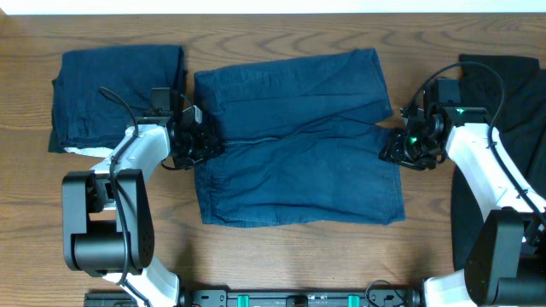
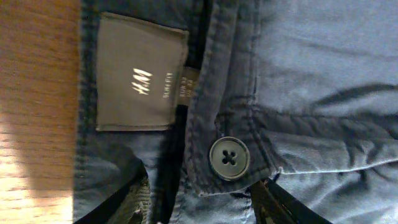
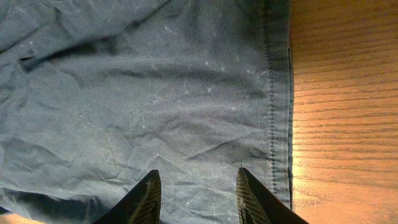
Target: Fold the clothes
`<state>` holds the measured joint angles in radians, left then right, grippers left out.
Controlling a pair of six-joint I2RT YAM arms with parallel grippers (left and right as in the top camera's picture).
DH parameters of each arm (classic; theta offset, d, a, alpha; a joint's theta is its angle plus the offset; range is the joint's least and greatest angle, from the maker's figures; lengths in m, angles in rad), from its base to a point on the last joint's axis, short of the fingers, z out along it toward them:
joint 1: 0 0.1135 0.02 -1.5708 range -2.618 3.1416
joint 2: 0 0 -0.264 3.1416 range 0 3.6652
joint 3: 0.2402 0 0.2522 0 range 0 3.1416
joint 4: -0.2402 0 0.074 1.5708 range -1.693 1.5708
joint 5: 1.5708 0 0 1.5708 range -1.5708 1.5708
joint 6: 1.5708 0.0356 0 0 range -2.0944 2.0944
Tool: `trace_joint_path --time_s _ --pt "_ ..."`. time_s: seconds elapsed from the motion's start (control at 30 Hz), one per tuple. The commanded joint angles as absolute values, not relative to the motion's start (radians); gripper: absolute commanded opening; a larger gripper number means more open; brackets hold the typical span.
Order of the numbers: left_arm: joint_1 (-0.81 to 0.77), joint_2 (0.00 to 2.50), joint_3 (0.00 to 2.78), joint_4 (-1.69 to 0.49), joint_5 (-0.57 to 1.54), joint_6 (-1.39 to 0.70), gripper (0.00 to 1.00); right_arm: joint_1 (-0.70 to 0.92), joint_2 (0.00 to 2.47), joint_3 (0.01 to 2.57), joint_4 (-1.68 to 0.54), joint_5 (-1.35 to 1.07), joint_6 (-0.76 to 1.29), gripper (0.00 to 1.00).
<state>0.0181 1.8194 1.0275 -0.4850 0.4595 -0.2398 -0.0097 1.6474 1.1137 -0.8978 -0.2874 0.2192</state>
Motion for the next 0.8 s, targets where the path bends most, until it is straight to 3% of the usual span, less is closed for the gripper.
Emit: trace_joint_path --time_s 0.0,0.1,0.23,0.53,0.7,0.77 --pt "0.02 1.814 1.039 -0.484 0.422 -0.249 0.46 -0.003 1.647 1.13 -0.891 -0.281 0.204 0.38" --pt "0.021 1.814 1.039 -0.483 0.492 -0.248 0.21 -0.003 1.648 1.13 -0.886 -0.281 0.204 0.38" --pt "0.023 1.814 1.04 -0.476 0.58 -0.248 0.06 -0.003 1.648 1.13 -0.886 -0.28 0.204 0.38" --pt "0.03 1.685 1.047 -0.495 0.657 -0.249 0.06 -0.003 1.648 1.13 -0.862 -0.277 0.204 0.34" --pt "0.03 1.614 1.047 -0.555 0.483 -0.249 0.06 -0.003 1.648 1.13 -0.802 -0.365 0.173 0.07" --pt "0.03 1.619 1.045 -0.574 0.425 -0.249 0.06 -0.003 1.648 1.13 -0.767 -0.416 0.159 0.01"
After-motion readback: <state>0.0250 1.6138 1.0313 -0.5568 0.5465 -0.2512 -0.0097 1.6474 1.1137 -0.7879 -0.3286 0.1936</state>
